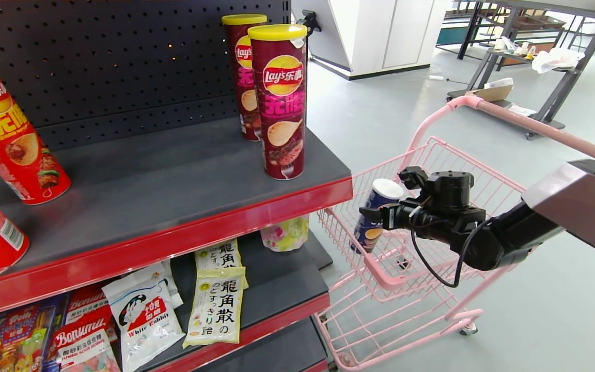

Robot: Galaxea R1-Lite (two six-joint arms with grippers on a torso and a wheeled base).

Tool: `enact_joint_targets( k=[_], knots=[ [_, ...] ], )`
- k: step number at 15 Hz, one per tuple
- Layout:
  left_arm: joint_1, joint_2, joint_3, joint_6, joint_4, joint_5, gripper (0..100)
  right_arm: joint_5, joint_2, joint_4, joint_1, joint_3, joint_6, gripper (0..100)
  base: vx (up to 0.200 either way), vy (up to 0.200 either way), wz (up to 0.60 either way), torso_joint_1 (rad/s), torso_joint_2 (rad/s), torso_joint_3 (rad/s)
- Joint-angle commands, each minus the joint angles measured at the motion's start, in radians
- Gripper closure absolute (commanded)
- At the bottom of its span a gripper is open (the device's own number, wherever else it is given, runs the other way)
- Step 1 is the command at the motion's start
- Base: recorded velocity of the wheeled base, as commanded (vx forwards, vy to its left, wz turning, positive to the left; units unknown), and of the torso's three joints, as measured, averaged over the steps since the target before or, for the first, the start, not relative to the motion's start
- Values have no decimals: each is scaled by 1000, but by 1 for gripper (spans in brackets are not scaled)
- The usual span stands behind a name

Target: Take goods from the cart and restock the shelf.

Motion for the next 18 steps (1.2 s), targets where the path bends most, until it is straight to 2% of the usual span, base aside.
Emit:
enact_joint_targets(
  k=[1, 6, 7, 9, 13, 18],
  knots=[
    [0, 8, 3, 0, 0, -1, 0, -3, 63, -31, -11, -47, -3, 0, 0, 0, 0, 0, 0, 0],
    [0, 24, 4, 0, 0, -4, 0, -5, 128, -38, -15, -142, -1, 0, 0, 0, 0, 0, 0, 0],
    [0, 26, 3, 0, 0, -4, 0, -5, 143, -38, -15, -162, -1, 100, 0, 0, 0, 0, 0, 0],
    [0, 24, 3, 0, 0, -1, 0, -3, 160, -38, -13, -190, 0, 100, 0, 0, 0, 0, 0, 0],
    [0, 26, 1, 0, 0, -1, 0, -15, 120, -40, -5, -153, 11, 100, 0, 0, 0, 0, 0, 0],
    [0, 44, -10, 2, 3, -1, 0, -49, -357, 38, -47, 47, -37, 100, 0, 0, 0, 0, 0, 0]
  ],
)
